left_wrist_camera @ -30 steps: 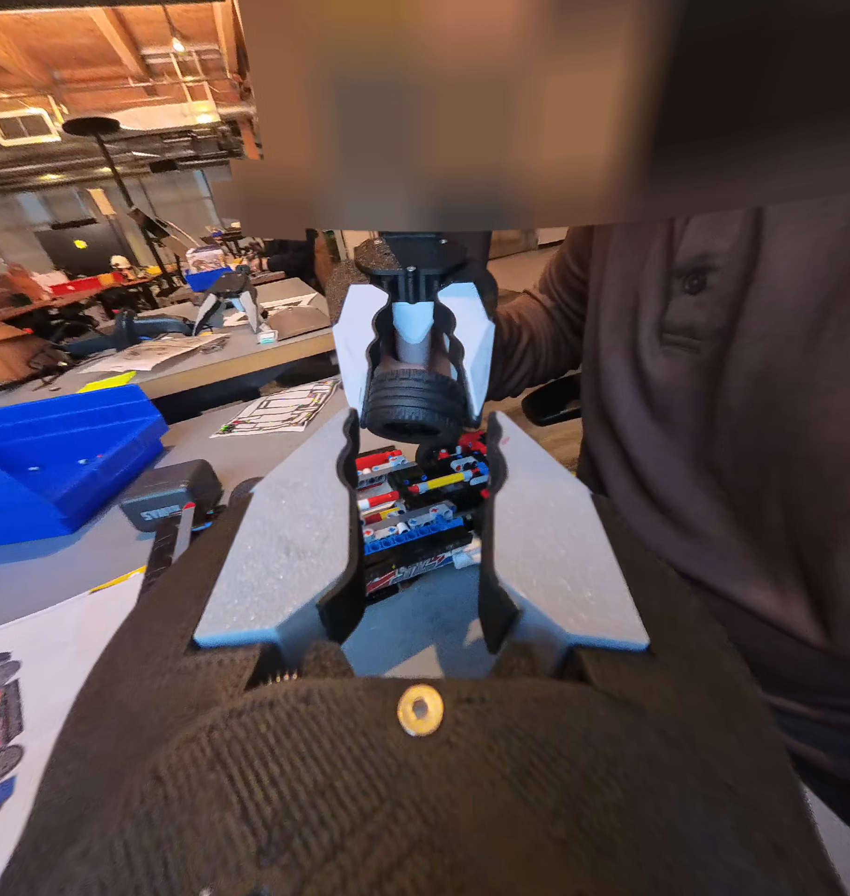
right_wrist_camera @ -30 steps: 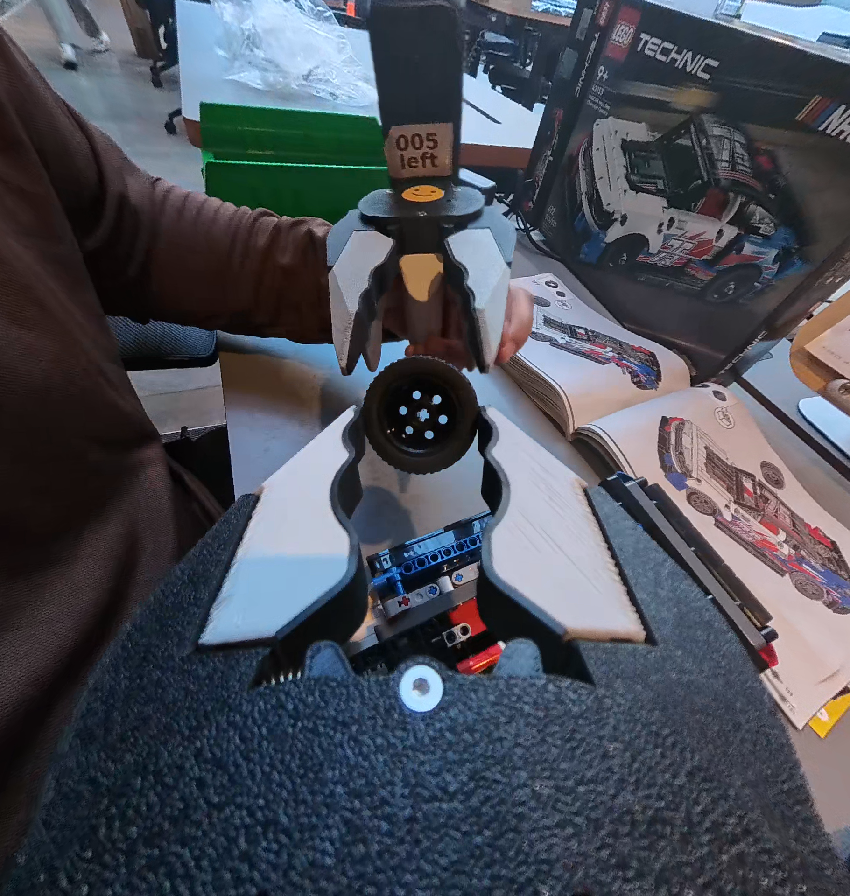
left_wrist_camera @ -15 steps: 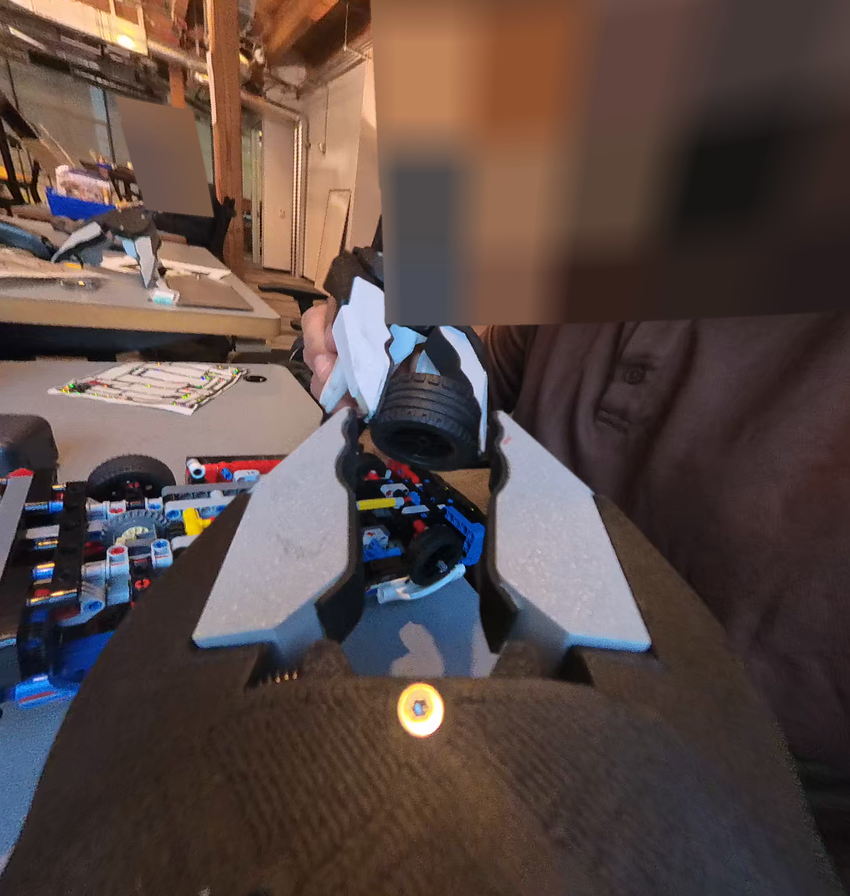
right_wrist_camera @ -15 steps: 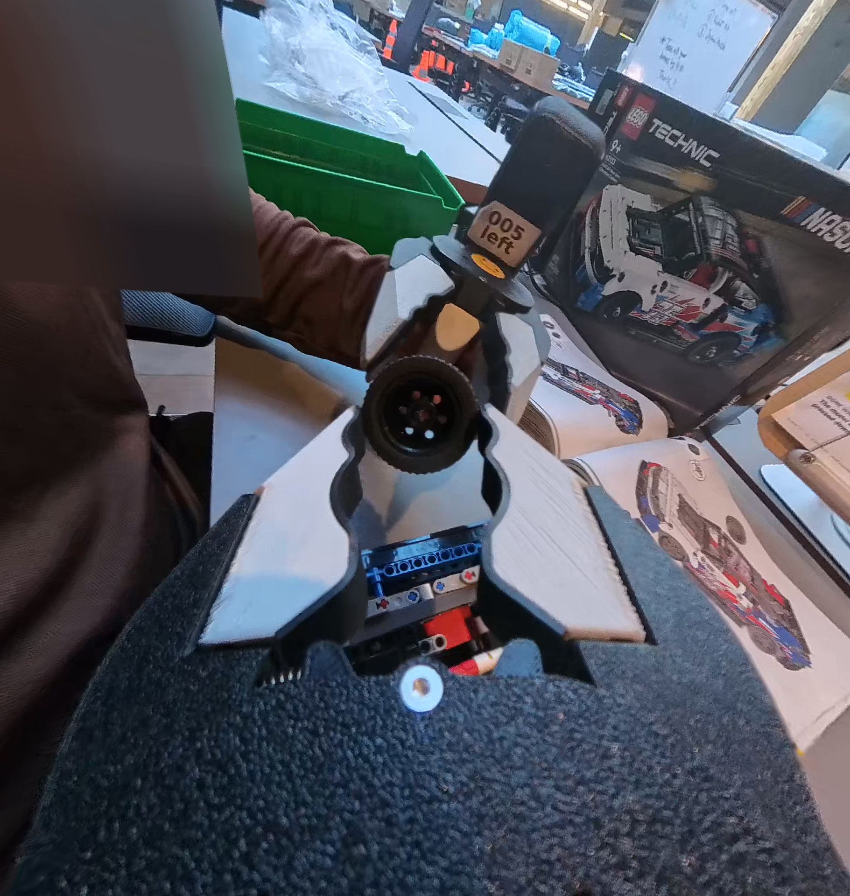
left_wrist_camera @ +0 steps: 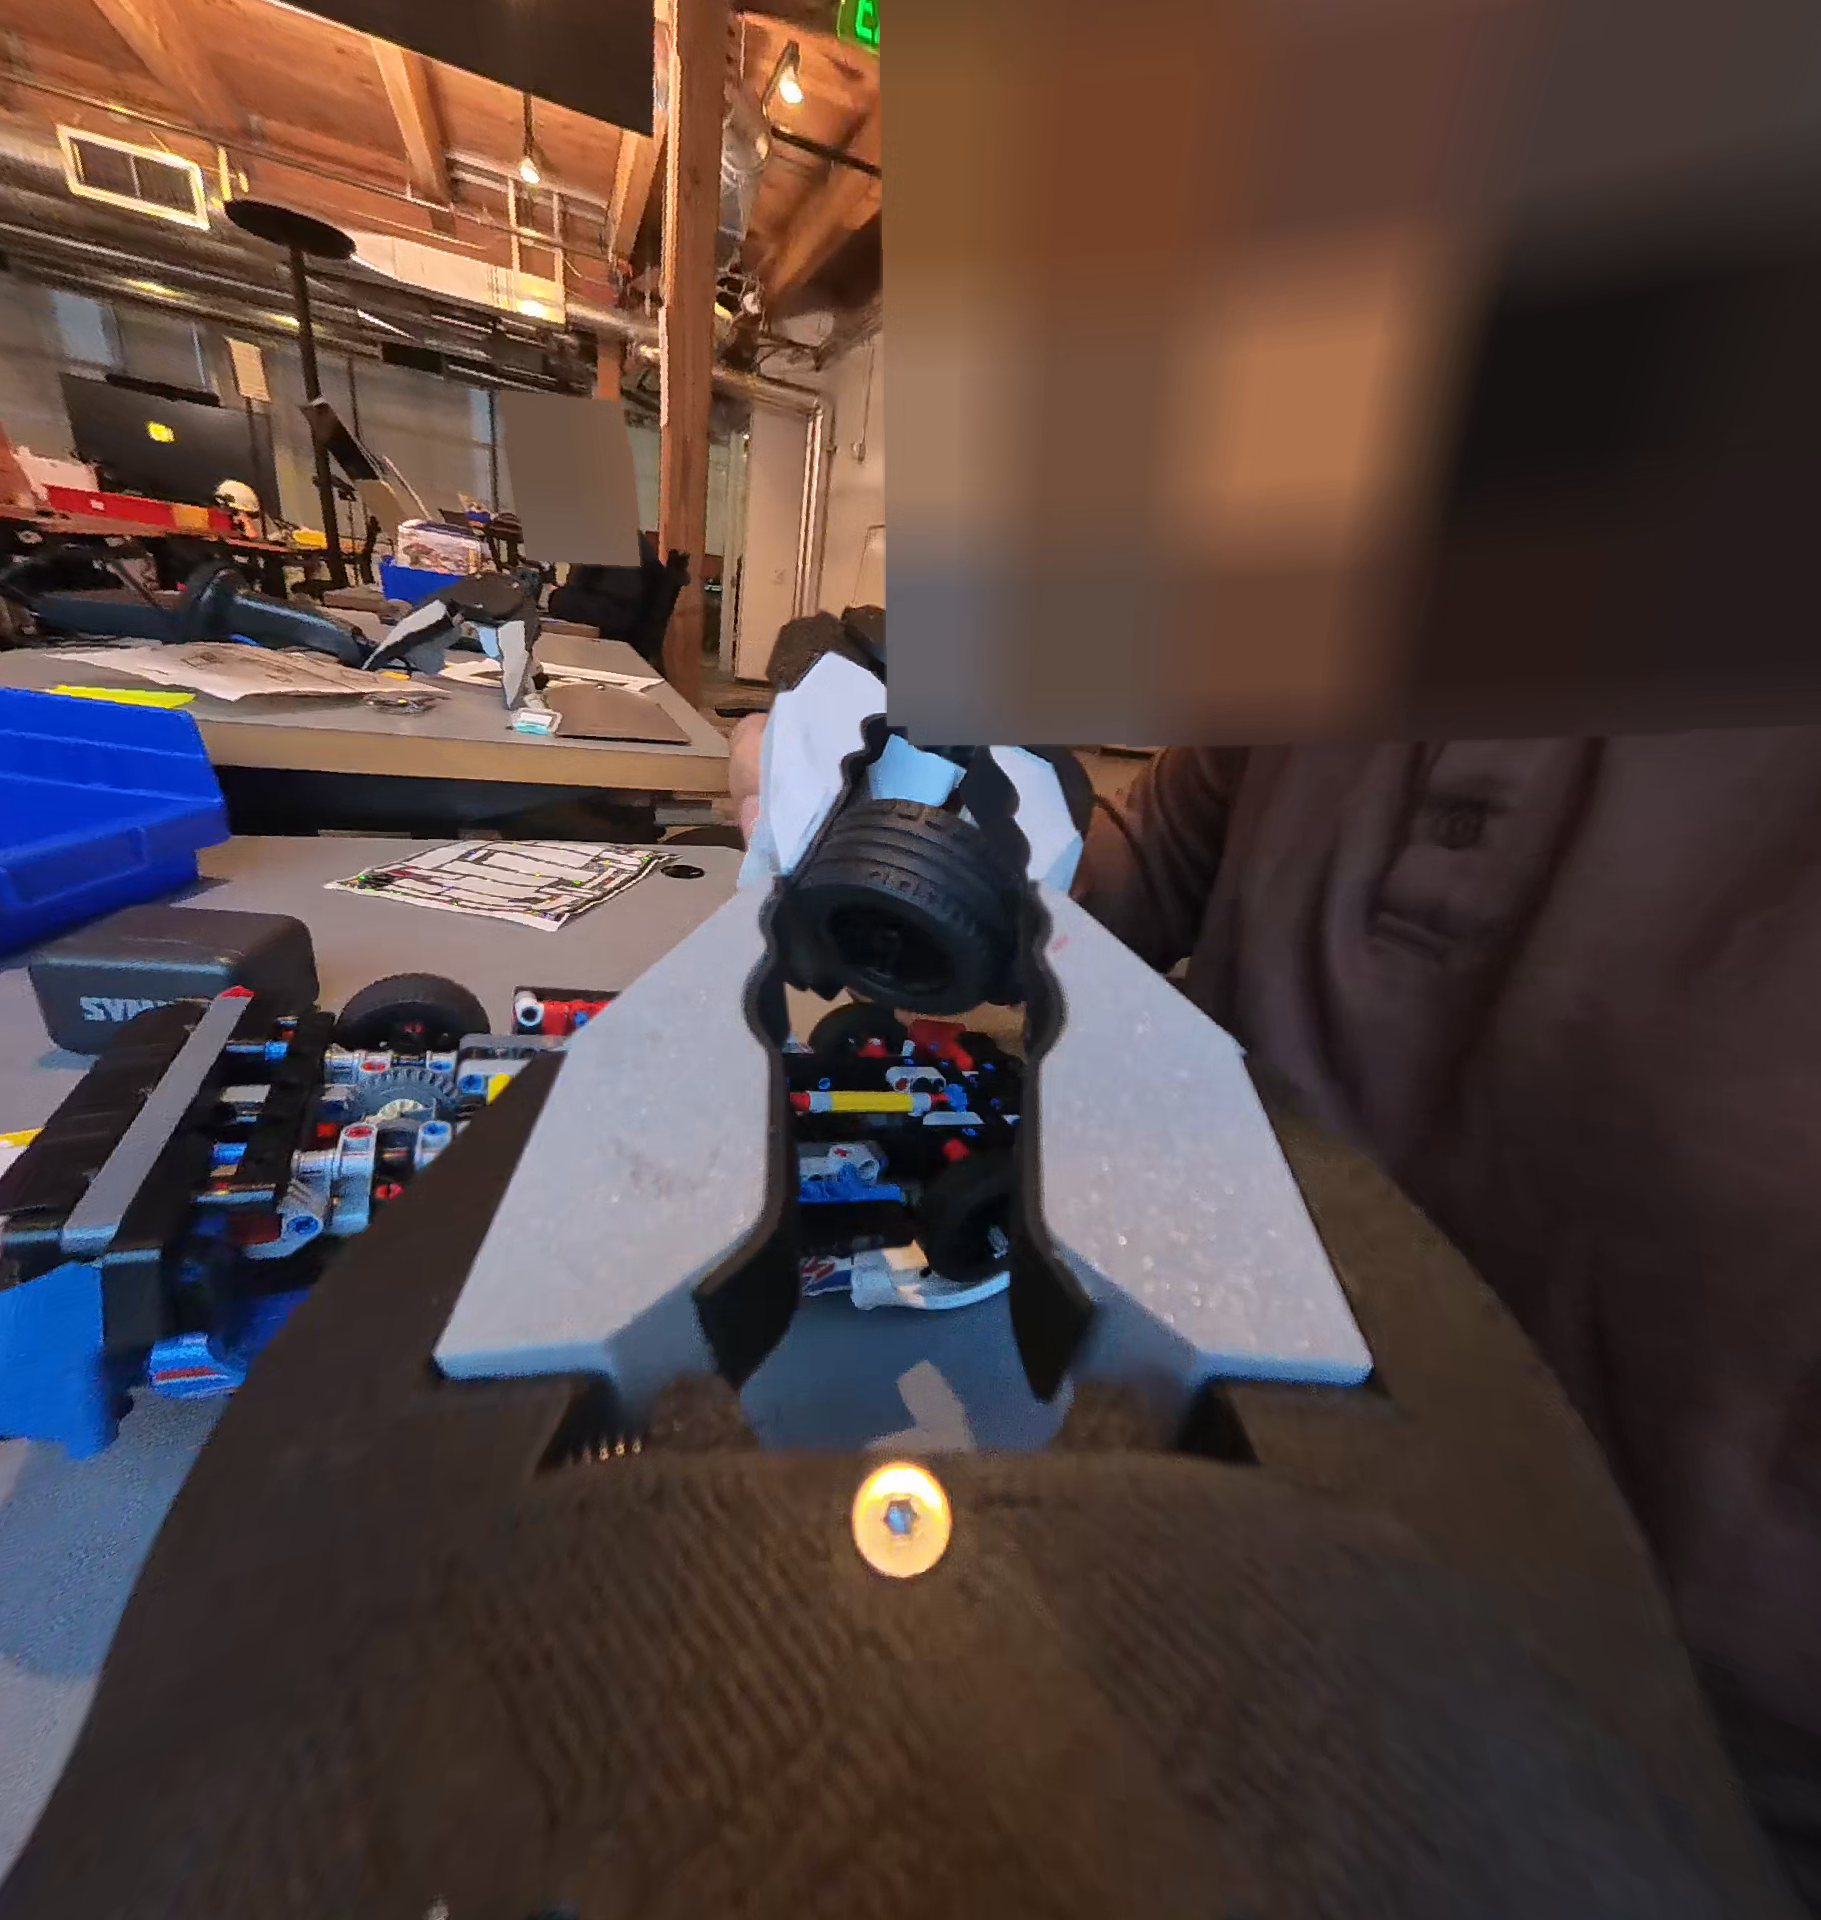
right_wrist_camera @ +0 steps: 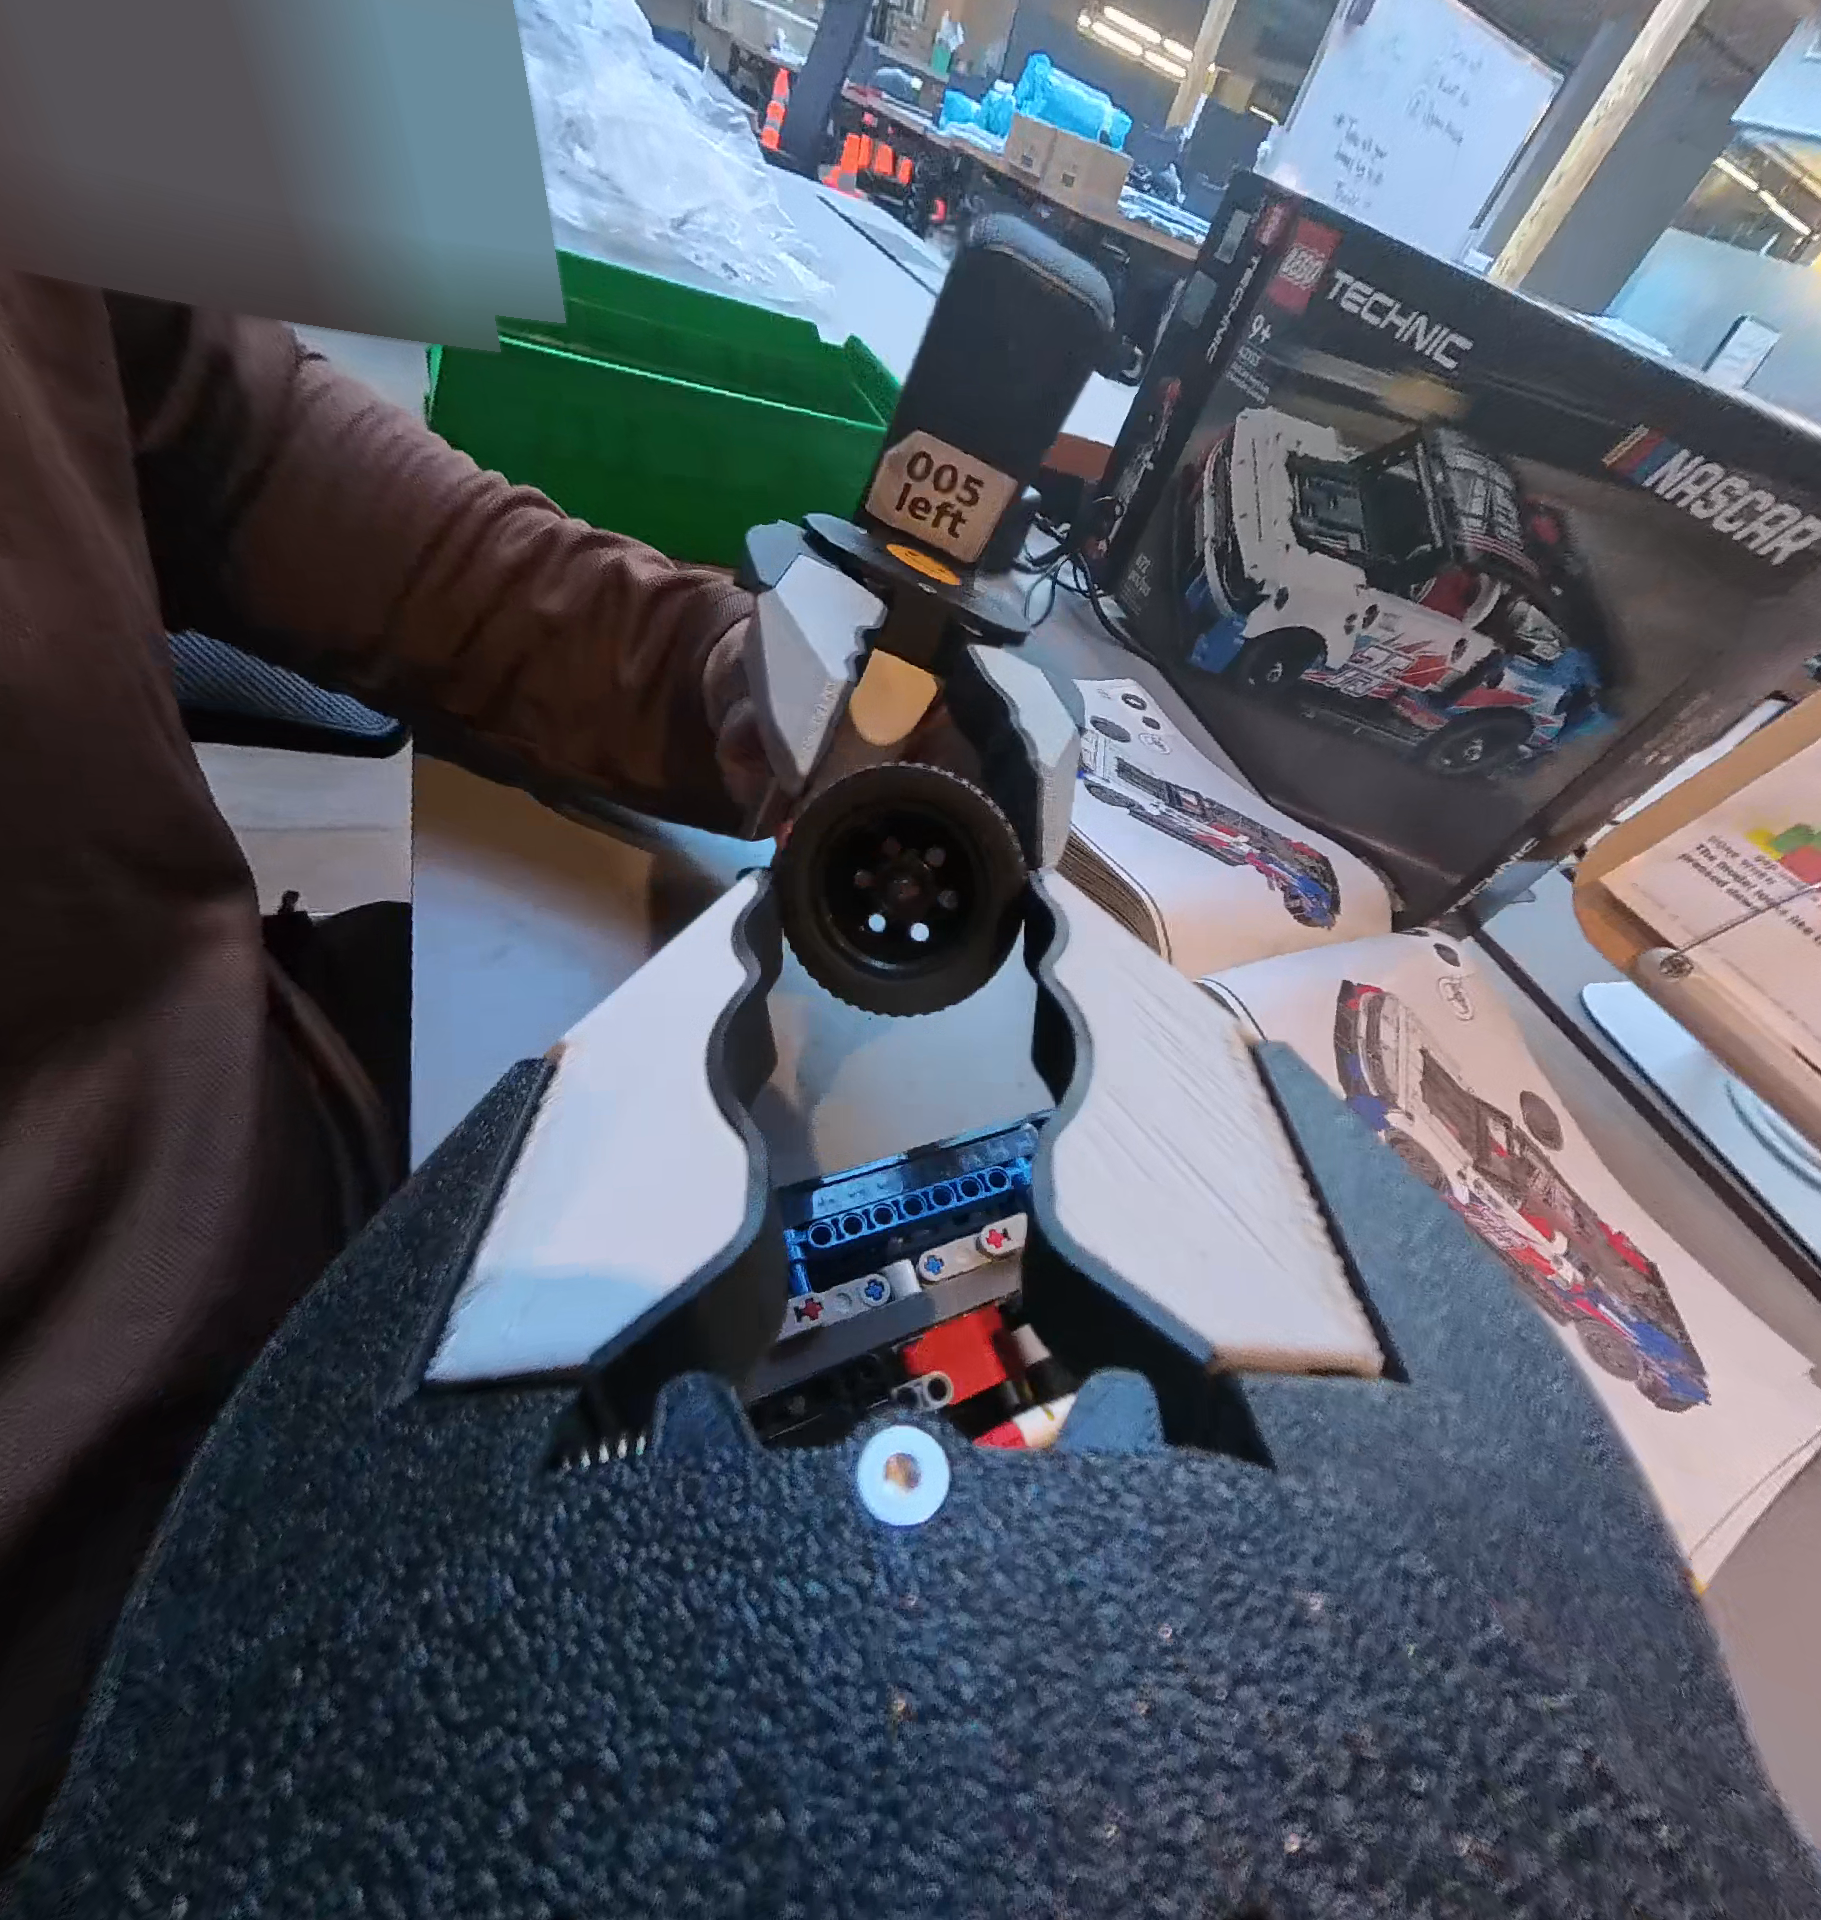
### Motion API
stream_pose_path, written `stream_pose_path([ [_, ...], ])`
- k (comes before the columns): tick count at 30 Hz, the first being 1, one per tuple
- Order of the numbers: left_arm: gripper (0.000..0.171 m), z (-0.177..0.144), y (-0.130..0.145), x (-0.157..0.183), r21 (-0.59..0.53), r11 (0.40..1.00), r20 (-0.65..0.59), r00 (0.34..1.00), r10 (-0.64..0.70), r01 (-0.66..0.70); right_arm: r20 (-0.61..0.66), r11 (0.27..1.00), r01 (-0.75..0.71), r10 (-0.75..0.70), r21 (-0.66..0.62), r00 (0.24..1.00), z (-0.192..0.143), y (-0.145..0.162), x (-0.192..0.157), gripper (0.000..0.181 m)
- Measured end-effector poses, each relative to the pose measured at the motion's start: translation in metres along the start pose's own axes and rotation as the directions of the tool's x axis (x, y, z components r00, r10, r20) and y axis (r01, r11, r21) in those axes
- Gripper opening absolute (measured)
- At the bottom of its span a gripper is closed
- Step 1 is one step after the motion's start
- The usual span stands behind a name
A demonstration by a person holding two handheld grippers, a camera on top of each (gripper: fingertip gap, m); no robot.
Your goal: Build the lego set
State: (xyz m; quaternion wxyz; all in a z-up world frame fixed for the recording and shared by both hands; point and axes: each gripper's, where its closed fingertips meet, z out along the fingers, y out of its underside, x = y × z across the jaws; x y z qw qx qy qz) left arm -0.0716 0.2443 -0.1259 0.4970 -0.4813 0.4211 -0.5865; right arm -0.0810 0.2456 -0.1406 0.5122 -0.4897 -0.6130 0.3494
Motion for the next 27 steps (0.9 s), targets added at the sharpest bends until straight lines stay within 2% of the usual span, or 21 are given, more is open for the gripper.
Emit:
stream_pose_path([
  [2, 0.039, -0.001, -0.002, 0.001, 0.020, 0.999, -0.014, 0.999, -0.035, 0.035, 0.000, 1.000, -0.002, 0.002, 0.011, 1.000, 0.001, -0.002, -0.001, 0.041],
  [4, 0.039, -0.002, -0.005, -0.001, 0.061, 0.989, -0.033, 0.990, -0.136, 0.138, -0.006, 1.000, -0.021, 0.021, 0.020, 1.000, 0.001, -0.003, 0.000, 0.041],
  [6, 0.033, -0.002, -0.004, -0.006, 0.100, 0.965, -0.037, 0.970, -0.239, 0.241, -0.011, 0.999, -0.038, 0.038, 0.007, 0.999, 0.002, 0.000, 0.002, 0.041],
  [10, 0.025, -0.006, 0.001, -0.012, 0.138, 0.960, 0.012, 0.969, -0.248, 0.245, -0.089, 0.999, 0.013, -0.017, -0.046, 0.996, 0.003, 0.008, 0.009, 0.041],
  [12, 0.023, -0.011, 0.004, -0.014, 0.103, 0.967, 0.050, 0.969, -0.241, 0.235, -0.116, 0.996, 0.035, -0.045, -0.086, 0.992, 0.003, 0.013, 0.012, 0.041],
  [14, 0.036, -0.017, 0.005, -0.019, 0.067, 0.966, 0.104, 0.961, -0.257, 0.251, -0.120, 0.995, 0.048, -0.059, -0.088, 0.991, 0.003, 0.013, 0.013, 0.041],
  [17, 0.037, -0.015, 0.005, -0.018, 0.012, 0.951, 0.153, 0.939, -0.307, 0.309, -0.139, 0.987, 0.061, -0.082, -0.146, 0.987, 0.004, 0.023, 0.018, 0.041],
  [20, 0.044, -0.006, 0.027, -0.029, -0.122, 0.910, 0.313, 0.886, -0.343, 0.395, -0.147, 0.981, 0.068, -0.095, -0.179, 0.984, 0.008, 0.028, 0.018, 0.042],
  [21, 0.040, -0.003, 0.030, -0.028, -0.135, 0.896, 0.314, 0.876, -0.366, 0.423, -0.155, 0.978, 0.073, -0.105, -0.196, 0.982, 0.010, 0.030, 0.018, 0.042],
  [22, 0.025, 0.000, 0.028, -0.026, -0.118, 0.886, 0.299, 0.867, -0.398, 0.448, -0.176, 0.972, 0.085, -0.125, -0.220, 0.976, 0.011, 0.033, 0.021, 0.042],
  [25, 0.022, -0.002, 0.029, -0.034, -0.066, 0.889, 0.361, 0.842, -0.401, 0.452, -0.216, 0.965, 0.094, -0.149, -0.245, 0.965, 0.009, 0.036, 0.027, 0.042],
  [27, 0.021, -0.008, 0.025, -0.041, 0.012, 0.867, 0.378, 0.800, -0.465, 0.498, -0.241, 0.964, 0.108, -0.168, -0.244, 0.956, 0.005, 0.035, 0.030, 0.042],
])
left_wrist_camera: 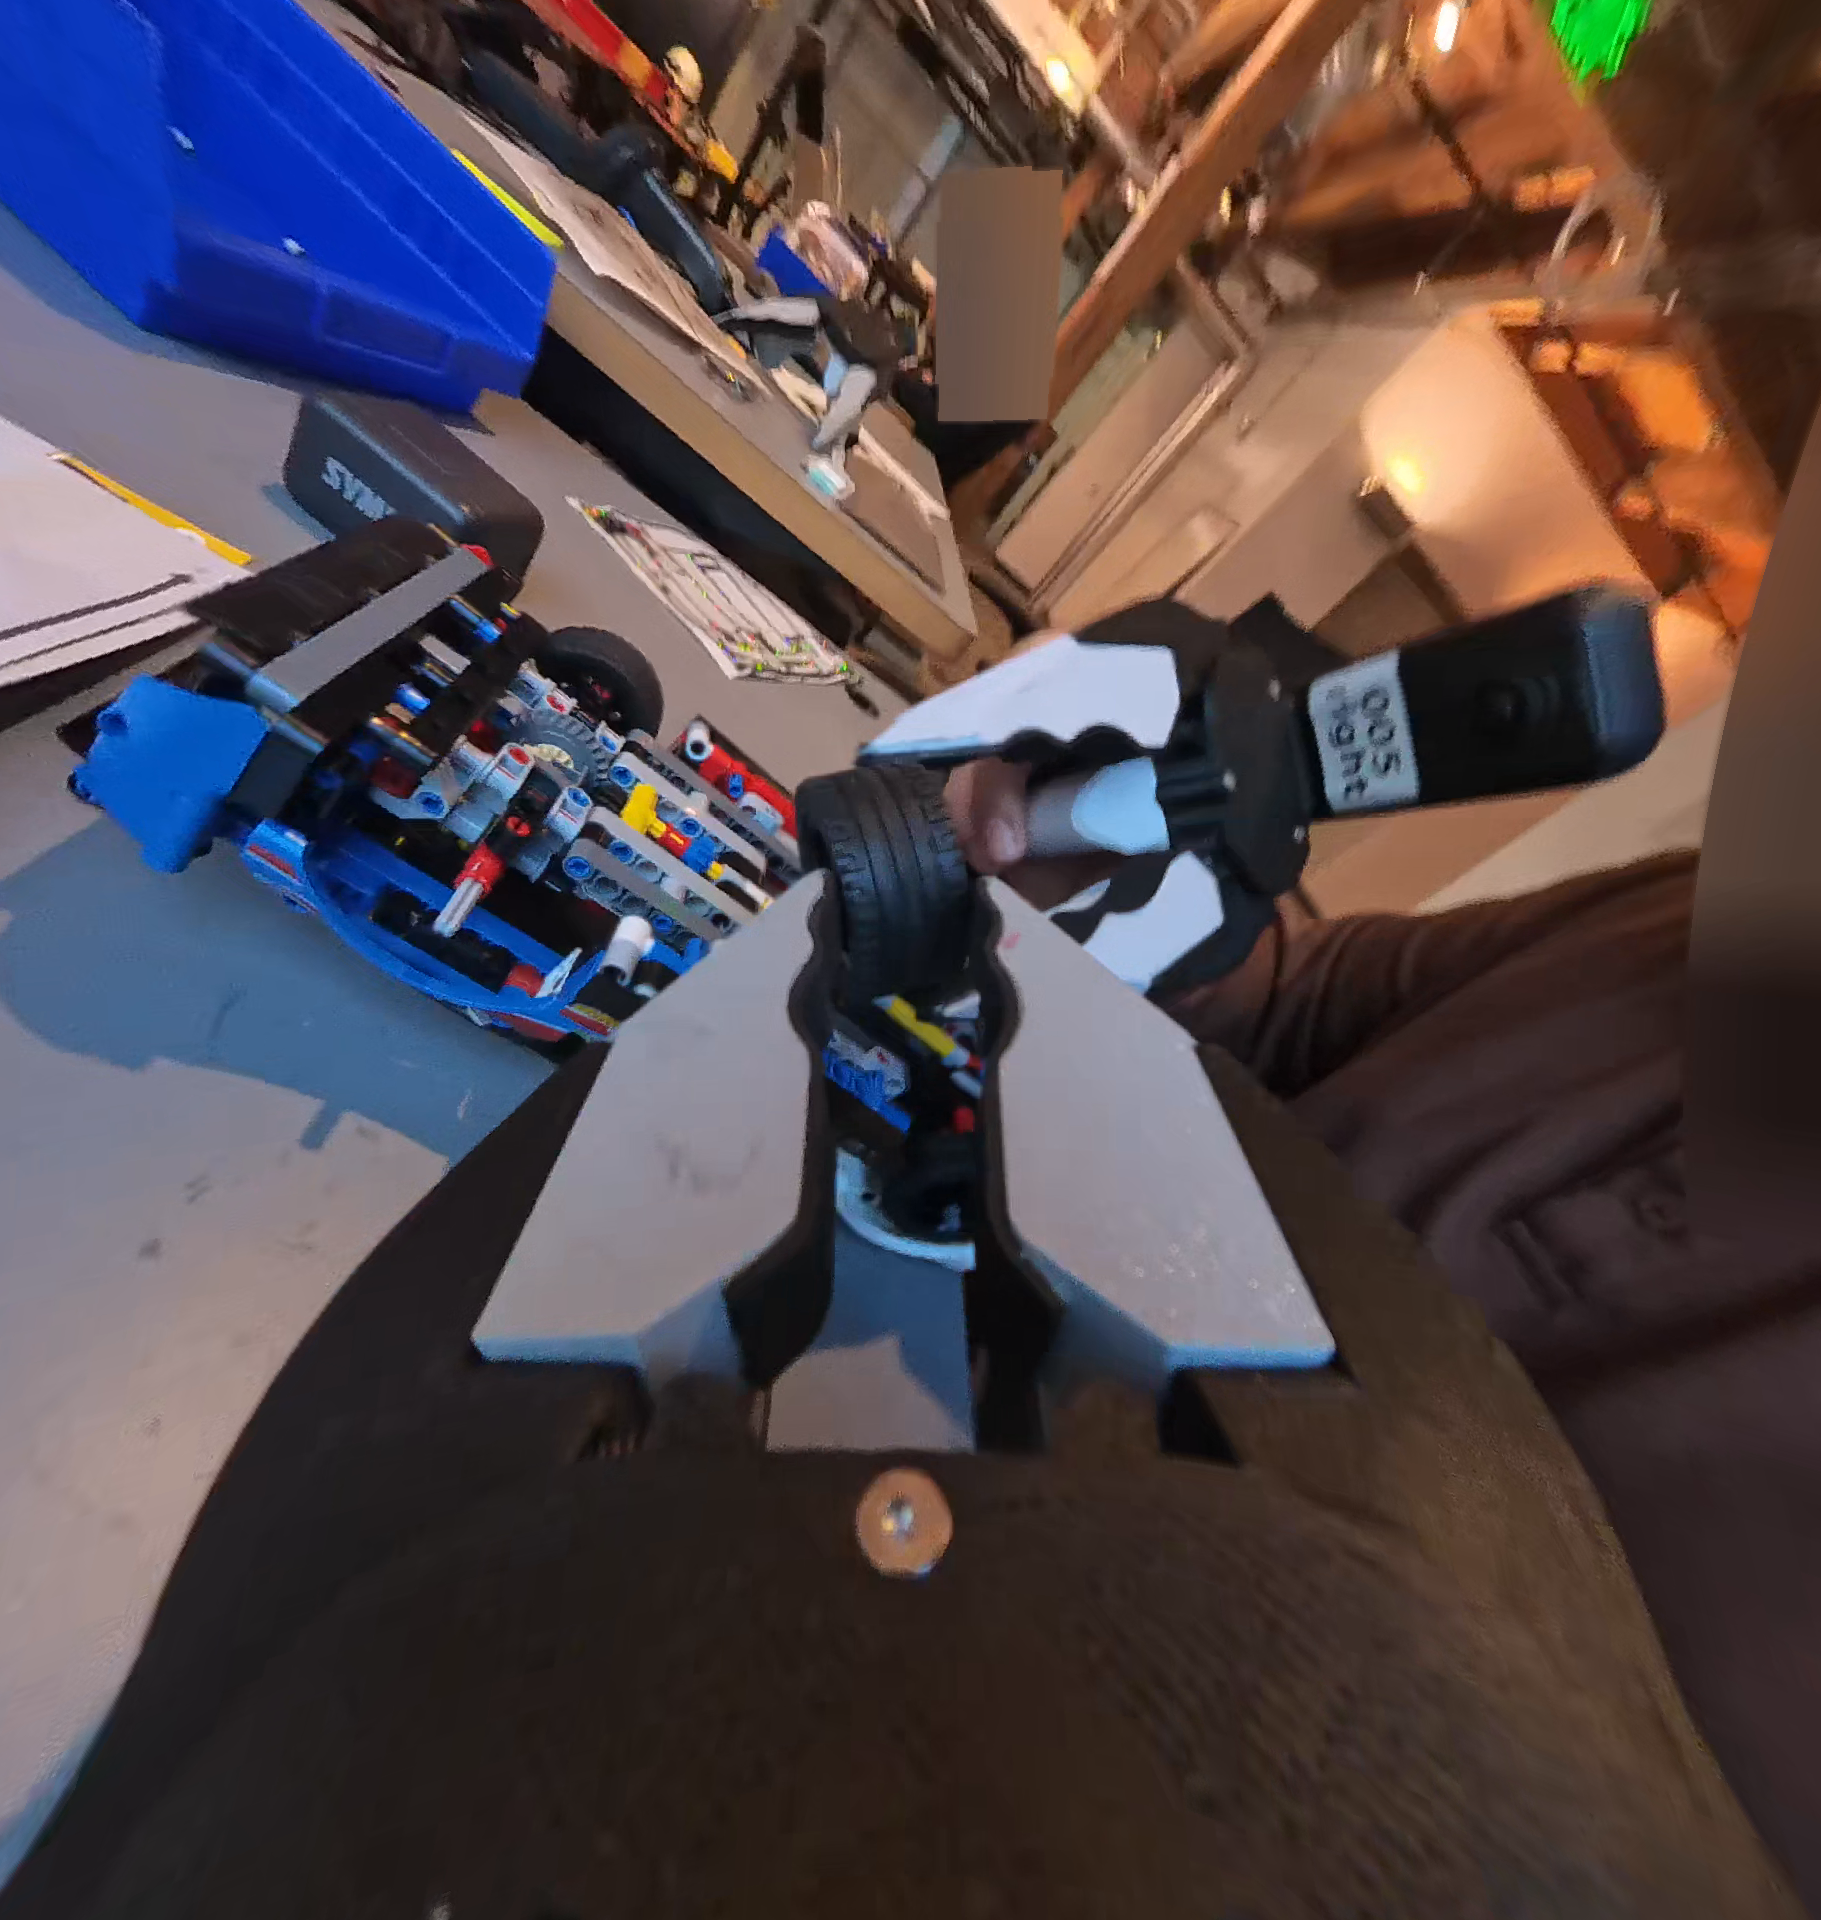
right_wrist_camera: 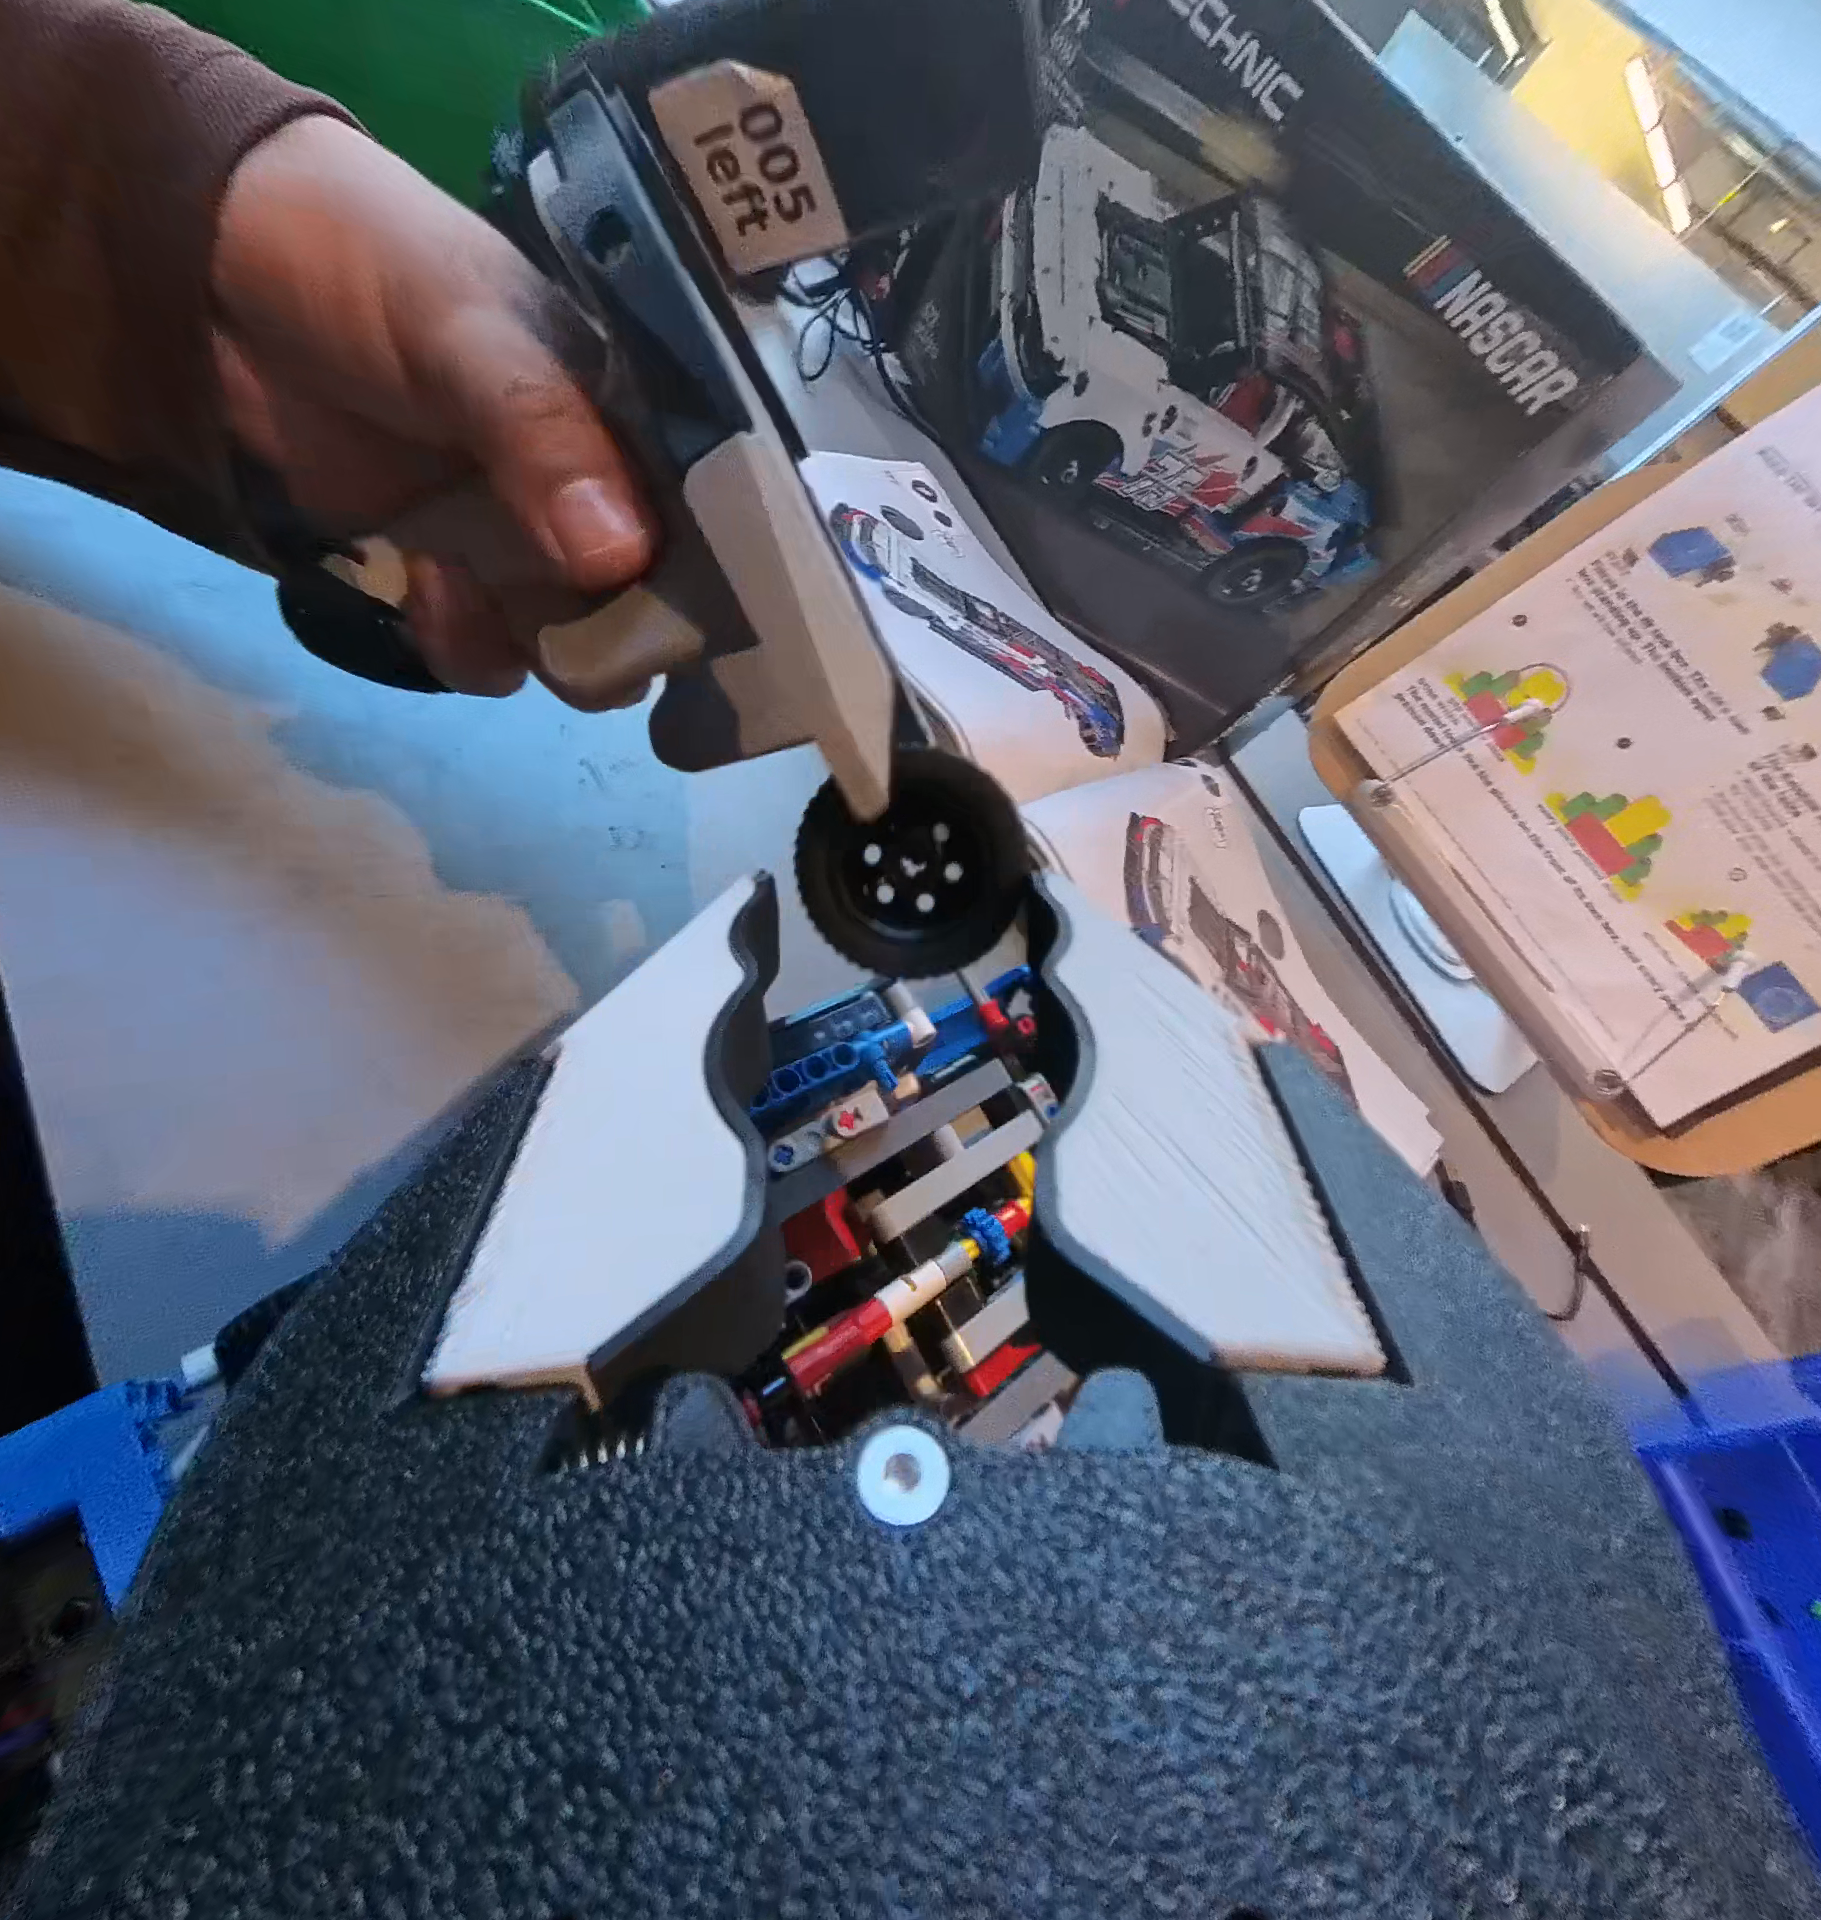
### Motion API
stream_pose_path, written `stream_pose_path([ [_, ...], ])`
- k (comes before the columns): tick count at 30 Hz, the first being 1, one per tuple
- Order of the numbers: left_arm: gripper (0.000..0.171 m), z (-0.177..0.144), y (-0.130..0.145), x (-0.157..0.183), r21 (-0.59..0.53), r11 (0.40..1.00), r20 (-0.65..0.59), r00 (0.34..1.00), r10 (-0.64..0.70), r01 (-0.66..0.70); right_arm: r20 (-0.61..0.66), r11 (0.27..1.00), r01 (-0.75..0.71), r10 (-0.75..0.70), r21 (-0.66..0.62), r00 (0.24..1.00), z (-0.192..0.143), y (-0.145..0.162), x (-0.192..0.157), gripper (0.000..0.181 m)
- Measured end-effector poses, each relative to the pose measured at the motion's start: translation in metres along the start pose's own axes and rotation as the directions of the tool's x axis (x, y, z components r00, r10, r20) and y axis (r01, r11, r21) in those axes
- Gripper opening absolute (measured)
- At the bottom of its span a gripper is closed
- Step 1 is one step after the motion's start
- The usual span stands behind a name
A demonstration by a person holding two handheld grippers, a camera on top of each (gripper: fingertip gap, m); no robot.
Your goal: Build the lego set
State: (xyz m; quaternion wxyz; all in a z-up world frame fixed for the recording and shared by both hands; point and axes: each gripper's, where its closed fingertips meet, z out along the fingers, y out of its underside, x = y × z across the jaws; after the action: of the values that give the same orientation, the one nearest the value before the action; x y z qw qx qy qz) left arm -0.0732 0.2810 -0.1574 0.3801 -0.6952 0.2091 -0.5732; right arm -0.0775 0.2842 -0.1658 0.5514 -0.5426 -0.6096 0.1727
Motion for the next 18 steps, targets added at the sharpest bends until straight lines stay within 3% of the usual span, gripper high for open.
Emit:
stream_pose_path([
  [6, 0.020, 0.001, -0.001, 0.001, 0.040, 0.997, 0.020, 0.998, -0.063, 0.063, -0.045, 1.000, 0.027, -0.027, -0.002, 0.999, -0.002, 0.000, 0.000, 0.045],
  [12, 0.020, 0.003, 0.000, 0.006, 0.038, 0.999, 0.058, 0.998, -0.024, 0.022, -0.020, 0.996, -0.075, 0.076, 0.041, 0.997, 0.000, -0.003, 0.002, 0.040],
  [15, 0.023, -0.004, -0.001, 0.014, -0.008, 0.986, 0.051, 0.985, 0.165, -0.165, 0.068, 0.980, -0.160, 0.153, 0.116, 0.986, -0.004, -0.008, 0.000, 0.040],
  [18, 0.034, -0.020, -0.004, 0.008, -0.097, 0.865, 0.098, 0.860, 0.501, -0.493, 0.179, 0.949, -0.260, 0.228, 0.178, 0.957, -0.009, -0.011, 0.000, 0.040],
])
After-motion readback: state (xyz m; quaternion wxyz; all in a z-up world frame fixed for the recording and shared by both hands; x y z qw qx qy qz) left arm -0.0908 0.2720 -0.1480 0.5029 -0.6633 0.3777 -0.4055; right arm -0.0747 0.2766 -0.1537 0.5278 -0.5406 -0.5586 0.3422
